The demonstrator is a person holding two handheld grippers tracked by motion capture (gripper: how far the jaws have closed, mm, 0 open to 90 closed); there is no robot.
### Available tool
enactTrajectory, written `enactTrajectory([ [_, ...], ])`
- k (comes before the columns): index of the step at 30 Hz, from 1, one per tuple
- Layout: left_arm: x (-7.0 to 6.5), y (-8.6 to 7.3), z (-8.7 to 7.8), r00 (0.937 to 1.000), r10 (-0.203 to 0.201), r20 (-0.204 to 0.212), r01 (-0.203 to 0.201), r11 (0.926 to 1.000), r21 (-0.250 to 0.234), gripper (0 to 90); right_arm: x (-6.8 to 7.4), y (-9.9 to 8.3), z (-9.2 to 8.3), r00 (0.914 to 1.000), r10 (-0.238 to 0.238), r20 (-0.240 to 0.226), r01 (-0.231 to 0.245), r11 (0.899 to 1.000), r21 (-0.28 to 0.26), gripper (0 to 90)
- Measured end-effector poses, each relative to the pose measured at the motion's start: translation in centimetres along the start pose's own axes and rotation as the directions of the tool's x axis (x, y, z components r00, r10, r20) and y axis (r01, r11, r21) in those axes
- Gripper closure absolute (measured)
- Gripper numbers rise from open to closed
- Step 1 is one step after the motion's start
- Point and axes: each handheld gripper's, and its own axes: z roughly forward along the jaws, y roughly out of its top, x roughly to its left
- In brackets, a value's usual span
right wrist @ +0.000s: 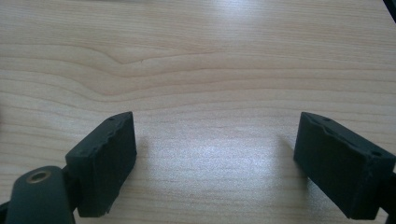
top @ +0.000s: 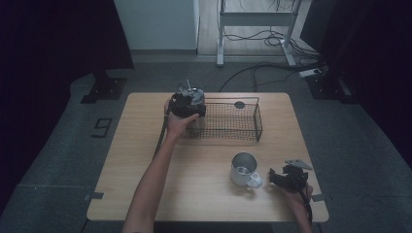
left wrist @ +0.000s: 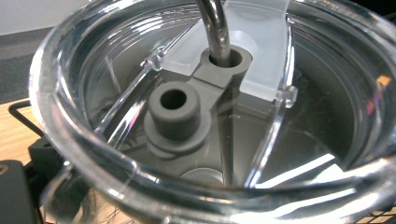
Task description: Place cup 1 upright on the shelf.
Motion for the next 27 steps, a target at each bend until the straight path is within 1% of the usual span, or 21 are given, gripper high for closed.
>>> enactTrajectory([
  [5, -0.2, -0.5, 0.4, 1.0000, 0.001, 0.003, -0.001, 0.9999, 0.015, 3.8, 0.0, 0.0, 0.0, 1.0000, 0.000, 0.000, 0.000, 1.000, 0.000, 12.8],
  [11, -0.3, -1.0, 0.7, 1.0000, 0.001, 0.005, -0.001, 0.9998, 0.018, 3.7, 0.0, 0.0, 0.0, 1.0000, -0.001, 0.000, 0.001, 1.000, 0.000, 12.8],
  [16, -0.4, -1.3, 0.9, 0.9998, 0.018, -0.008, -0.018, 0.9995, 0.026, 3.7, 0.0, 0.0, 0.0, 1.0000, 0.000, 0.000, 0.000, 1.000, 0.000, 12.8],
  [19, -0.4, -1.7, 1.1, 0.9999, 0.010, -0.012, -0.010, 0.9993, 0.037, 3.7, 0.0, 0.0, 0.0, 1.0000, 0.000, 0.000, 0.000, 1.000, 0.000, 12.8],
  [21, -0.3, -1.9, 1.0, 0.9999, -0.002, -0.013, 0.002, 0.9997, 0.023, 3.6, 0.0, 0.0, 0.0, 1.0000, 0.000, 0.000, 0.000, 1.000, 0.000, 12.8],
  [27, -0.1, -2.2, 0.8, 1.0000, -0.010, -0.001, 0.010, 0.9998, 0.014, 3.6, 0.0, 0.0, 0.0, 1.0000, 0.000, 0.000, 0.000, 1.000, 0.000, 12.8],
])
